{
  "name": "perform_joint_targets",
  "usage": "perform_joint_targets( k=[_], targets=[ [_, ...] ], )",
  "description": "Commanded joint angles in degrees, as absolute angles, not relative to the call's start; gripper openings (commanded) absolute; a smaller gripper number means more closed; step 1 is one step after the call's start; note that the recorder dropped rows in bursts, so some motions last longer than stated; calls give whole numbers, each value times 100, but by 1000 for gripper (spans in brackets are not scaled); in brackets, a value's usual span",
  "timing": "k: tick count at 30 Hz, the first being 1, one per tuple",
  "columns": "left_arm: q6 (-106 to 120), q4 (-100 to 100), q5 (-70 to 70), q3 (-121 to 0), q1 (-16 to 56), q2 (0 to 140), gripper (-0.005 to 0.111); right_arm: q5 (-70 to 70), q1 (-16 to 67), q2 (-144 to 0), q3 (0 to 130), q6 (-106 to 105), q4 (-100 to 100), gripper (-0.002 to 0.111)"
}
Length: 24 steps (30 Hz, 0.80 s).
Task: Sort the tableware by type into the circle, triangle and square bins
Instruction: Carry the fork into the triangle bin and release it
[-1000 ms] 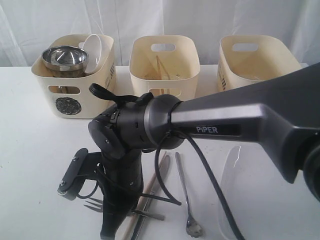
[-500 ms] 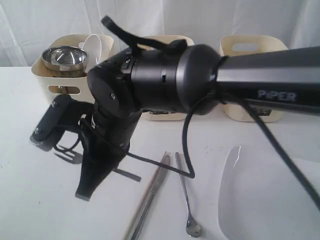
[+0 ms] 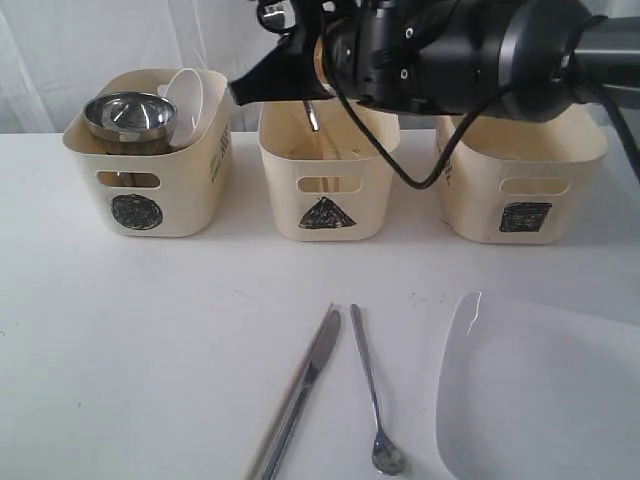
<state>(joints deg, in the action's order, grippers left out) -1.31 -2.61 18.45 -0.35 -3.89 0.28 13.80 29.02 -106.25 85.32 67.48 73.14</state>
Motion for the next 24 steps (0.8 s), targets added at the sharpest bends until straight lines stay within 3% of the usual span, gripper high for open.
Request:
perform_joint_targets(
  k=[1, 9, 16, 24],
  targets=[
    [-131, -298, 1859, 0, -392, 0, 0, 1228, 2448, -11179, 8830, 7376, 8696, 0],
    [-131, -298, 1859, 0, -392, 0, 0, 1170, 2083, -12193, 9724, 7376, 8831, 3],
    [-131, -298, 1859, 0, -392, 0, 0, 1113, 2083, -12327, 9754, 7376, 8783, 33],
    [-131, -298, 1859, 0, -392, 0, 0, 1810, 2228, -11725, 9754, 7351, 7272, 34]
  ],
)
